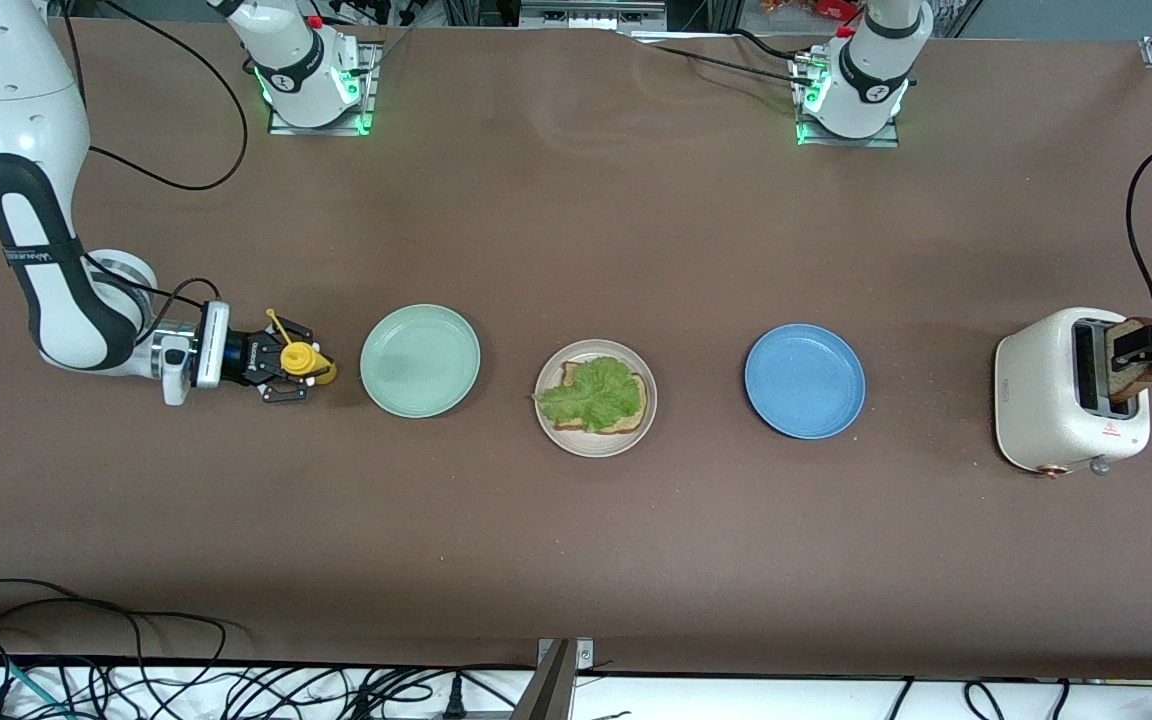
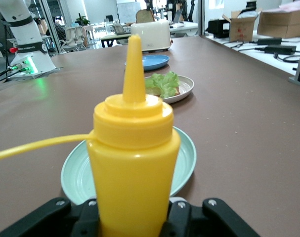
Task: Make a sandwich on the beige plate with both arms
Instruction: 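Set down the mustard while the left gripper lifts the toaster bread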
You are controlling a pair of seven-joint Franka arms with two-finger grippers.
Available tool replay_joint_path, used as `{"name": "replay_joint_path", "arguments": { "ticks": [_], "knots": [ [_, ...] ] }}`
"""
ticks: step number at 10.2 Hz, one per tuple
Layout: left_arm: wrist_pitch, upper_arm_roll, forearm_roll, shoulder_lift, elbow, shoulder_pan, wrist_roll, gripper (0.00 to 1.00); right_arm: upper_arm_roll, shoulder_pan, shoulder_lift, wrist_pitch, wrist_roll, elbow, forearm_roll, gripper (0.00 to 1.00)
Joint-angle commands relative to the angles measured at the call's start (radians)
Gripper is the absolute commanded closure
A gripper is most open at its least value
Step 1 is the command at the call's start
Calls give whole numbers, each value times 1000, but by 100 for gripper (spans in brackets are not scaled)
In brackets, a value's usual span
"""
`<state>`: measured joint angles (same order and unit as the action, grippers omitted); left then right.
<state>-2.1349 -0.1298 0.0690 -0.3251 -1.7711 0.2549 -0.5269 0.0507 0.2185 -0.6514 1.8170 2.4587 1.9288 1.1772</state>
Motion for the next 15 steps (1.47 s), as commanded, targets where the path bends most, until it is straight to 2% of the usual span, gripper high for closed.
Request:
{"name": "replay_joint_path", "arguments": {
  "ticks": [1,2,3,4,5,7,8,9,12,13,14,15],
  "knots": [
    [-16,10,-24,0,-17,20,-28,38,12,19,3,-27,99,13,59,100],
    [-16,10,-25,-8,-22,23,-28,67,12,19,-19,-45,146,13,85,100],
    [-14,10,-25,-17,-22,24,-39,90,12,24,-27,-51,152,13,85,100],
    [-13,9,-23,-22,-16,24,-94,100,11,25,-28,-51,152,12,85,100],
    [-11,9,-23,-22,-7,29,-114,100,12,35,-31,-51,151,13,87,94],
    [0,10,-12,-19,30,26,-122,100,12,42,-44,-61,148,12,90,88],
    [16,12,-11,-18,62,26,-137,100,12,44,-47,-70,151,10,99,73],
    [58,12,-8,-18,115,20,-148,100,12,51,-57,-85,152,10,104,1],
    [250,15,-9,-20,296,-12,-159,100,12,74,-59,-94,155,9,102,0],
    [351,22,-26,-23,358,-19,-177,100,11,78,-59,-96,155,3,95,0],
    [433,53,-61,-22,402,-38,-177,100,8,91,-59,-96,155,-1,76,0],
    [511,84,-143,-22,426,-43,-164,100,2,104,-59,-96,154,-2,40,0]
  ]
}}
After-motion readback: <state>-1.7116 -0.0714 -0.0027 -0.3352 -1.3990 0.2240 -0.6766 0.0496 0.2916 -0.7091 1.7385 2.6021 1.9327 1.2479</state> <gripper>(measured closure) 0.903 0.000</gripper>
